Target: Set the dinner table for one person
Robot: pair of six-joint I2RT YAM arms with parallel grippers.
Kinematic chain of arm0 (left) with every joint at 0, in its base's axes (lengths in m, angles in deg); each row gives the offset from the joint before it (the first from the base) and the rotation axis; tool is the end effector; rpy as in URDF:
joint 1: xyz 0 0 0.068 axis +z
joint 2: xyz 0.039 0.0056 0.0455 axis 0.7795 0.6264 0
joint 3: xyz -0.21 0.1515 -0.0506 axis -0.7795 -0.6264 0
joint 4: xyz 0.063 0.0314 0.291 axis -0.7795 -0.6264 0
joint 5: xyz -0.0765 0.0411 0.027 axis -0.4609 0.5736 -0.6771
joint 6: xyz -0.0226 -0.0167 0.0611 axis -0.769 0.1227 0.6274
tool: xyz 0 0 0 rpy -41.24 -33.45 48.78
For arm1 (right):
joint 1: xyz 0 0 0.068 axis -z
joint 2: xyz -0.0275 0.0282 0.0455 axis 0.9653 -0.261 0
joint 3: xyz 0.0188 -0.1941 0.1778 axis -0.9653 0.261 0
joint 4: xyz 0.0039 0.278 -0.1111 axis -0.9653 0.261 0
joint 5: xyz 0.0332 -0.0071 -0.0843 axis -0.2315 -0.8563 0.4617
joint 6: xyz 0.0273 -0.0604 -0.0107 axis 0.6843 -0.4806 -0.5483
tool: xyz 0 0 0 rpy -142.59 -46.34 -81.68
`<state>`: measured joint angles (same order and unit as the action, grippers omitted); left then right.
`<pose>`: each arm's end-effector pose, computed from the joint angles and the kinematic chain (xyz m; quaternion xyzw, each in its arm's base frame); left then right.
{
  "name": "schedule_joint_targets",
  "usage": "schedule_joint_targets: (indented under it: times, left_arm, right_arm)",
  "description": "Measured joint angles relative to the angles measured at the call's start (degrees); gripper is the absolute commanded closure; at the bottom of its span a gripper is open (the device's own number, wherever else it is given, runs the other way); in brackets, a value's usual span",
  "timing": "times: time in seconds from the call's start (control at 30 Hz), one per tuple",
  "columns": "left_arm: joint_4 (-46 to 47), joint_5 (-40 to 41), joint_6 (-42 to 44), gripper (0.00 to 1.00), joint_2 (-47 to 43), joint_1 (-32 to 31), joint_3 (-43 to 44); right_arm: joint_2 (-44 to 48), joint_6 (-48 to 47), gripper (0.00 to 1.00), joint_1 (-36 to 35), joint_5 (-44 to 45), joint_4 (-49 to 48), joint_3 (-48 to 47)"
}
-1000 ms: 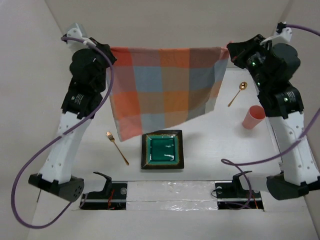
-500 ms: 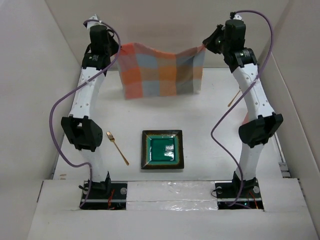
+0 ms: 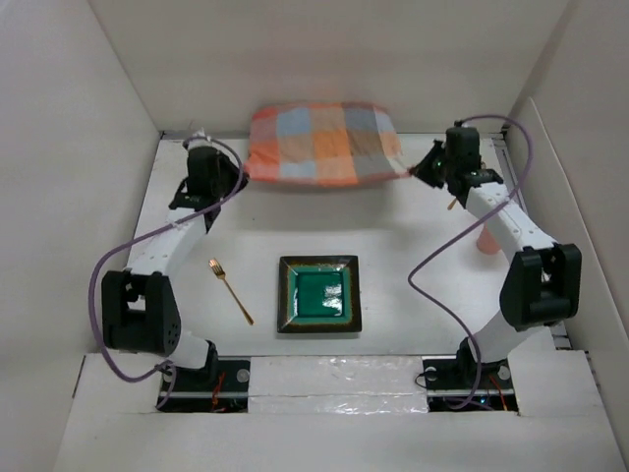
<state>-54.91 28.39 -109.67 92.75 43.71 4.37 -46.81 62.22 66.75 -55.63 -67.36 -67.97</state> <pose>0.3944 -0.0549 0.3349 -0.1669 0.7514 -0.2515 0.5868 0.4228 0.0639 0.3002 0.1898 0.8400 0.2165 0.4599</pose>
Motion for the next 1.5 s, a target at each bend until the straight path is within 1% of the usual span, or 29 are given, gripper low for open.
schedule_joint_targets:
  times: [0.03, 0.13, 0.27, 0.37, 0.5, 0.67, 0.83, 0.93, 1.13, 1.33, 1.5]
  left_arm:
    - [1.49, -1.40, -0.96, 1.00, 2.36, 0.00, -7.08]
    - [4.61, -3.06, -2.08, 1.00, 7.69, -0.04, -15.17]
    - [6.47, -4.92, -2.91, 1.00, 15.41, -0.02, -16.65]
    - [8.02, -5.57, -3.06, 1.00, 16.65, -0.02, -16.96]
    - [10.58, -5.75, -3.15, 1.00, 13.73, 0.00, -20.04]
    - [10.99, -5.73, -3.28, 1.00, 9.16, 0.00, -26.82]
    - [10.36, -5.86, -3.50, 1.00, 5.77, -0.28, -32.63]
    - [8.72, -5.84, -3.52, 1.00, 3.15, -0.31, -33.66]
    - [4.76, -5.84, -4.42, 1.00, 0.61, -0.37, -34.25]
    - [0.98, -5.88, -5.03, 1.00, -3.85, -0.94, -37.83]
    - [-0.59, -6.38, -6.12, 1.00, -7.30, -1.97, -40.61]
  right_arm:
    - [-1.62, 0.02, 1.00, 0.33, -0.57, 0.00, 2.82]
    - [-7.08, -0.28, 1.00, 0.94, -2.08, 0.02, 7.54]
    - [-9.86, -0.81, 1.00, 0.96, -3.54, 0.00, 11.56]
    - [-9.40, -1.22, 1.00, 0.94, -3.72, -0.48, 12.66]
    - [-6.62, -1.38, 1.00, 0.94, -3.76, -1.75, 15.93]
    - [-2.64, -1.09, 1.00, 0.92, -4.59, -2.97, 22.60]
    - [-0.83, -0.59, 1.00, 0.92, -5.07, -3.04, 28.09]
    - [0.55, -0.22, 1.00, 0.66, -5.18, -3.08, 30.27]
    - [3.50, 0.42, 1.00, 0.42, -5.05, -2.86, 32.41]
    - [7.65, 0.85, 1.00, -0.11, -4.37, -2.34, 35.50]
    - [8.87, 1.11, 1.00, -1.33, -2.62, -0.94, 36.06]
